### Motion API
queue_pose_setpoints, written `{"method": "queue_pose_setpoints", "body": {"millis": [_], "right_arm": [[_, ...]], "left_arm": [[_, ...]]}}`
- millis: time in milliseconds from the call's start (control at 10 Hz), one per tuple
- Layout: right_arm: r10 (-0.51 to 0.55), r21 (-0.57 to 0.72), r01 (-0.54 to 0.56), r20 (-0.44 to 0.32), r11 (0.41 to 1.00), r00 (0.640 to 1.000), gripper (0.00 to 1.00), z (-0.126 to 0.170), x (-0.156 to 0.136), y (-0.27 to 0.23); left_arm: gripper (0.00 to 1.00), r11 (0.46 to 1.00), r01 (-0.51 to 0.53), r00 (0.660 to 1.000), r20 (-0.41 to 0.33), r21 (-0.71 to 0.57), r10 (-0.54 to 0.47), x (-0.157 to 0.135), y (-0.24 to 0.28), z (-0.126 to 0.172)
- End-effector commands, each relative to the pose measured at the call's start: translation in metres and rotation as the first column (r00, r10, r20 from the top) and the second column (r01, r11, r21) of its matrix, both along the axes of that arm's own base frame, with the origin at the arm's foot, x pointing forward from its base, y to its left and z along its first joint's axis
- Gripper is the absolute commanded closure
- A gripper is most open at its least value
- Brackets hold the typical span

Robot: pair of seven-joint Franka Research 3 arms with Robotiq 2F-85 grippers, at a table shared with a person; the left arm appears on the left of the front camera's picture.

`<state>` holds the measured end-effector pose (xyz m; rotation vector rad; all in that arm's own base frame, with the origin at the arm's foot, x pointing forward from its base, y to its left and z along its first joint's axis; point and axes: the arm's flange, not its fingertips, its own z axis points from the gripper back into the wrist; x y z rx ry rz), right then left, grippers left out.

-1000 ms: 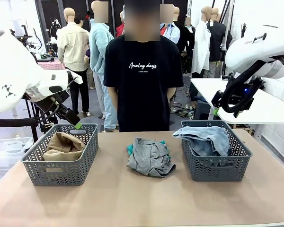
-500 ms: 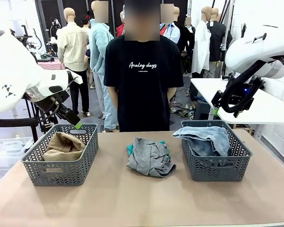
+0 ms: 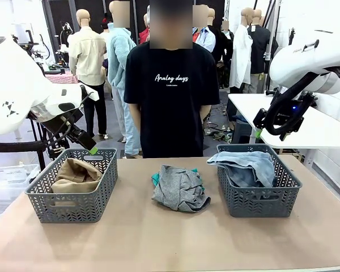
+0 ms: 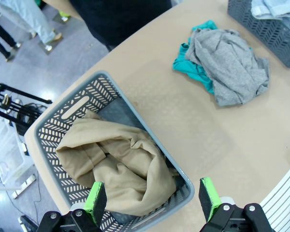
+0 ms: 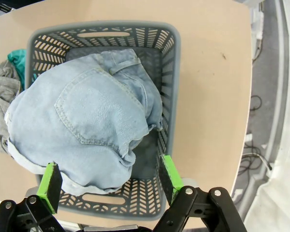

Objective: Sort the tops and bottoms.
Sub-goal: Sort the clothes according to human instructions.

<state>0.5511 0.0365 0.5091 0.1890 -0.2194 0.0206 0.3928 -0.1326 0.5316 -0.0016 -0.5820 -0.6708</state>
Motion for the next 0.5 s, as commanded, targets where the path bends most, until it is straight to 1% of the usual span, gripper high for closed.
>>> {"method": "queue_pose_setpoints", "body": {"millis": [0,400], "right_arm": [[-0.021,-0.021,0.021,-0.003,1.000,1.000,0.00,0.0013,0.0004,0.0031],[-0.021,-0.021,0.021,-0.003,1.000,1.000,0.00,0.0013,0.0004,0.0031]], "left_arm": [[0.00,1.000,0.015,1.000,0.001,0.011,-0.015,-0.0007,0.0017,-0.0017],[0.00,1.000,0.015,1.000,0.001,0.011,-0.015,-0.0007,0.0017,-0.0017]]}}
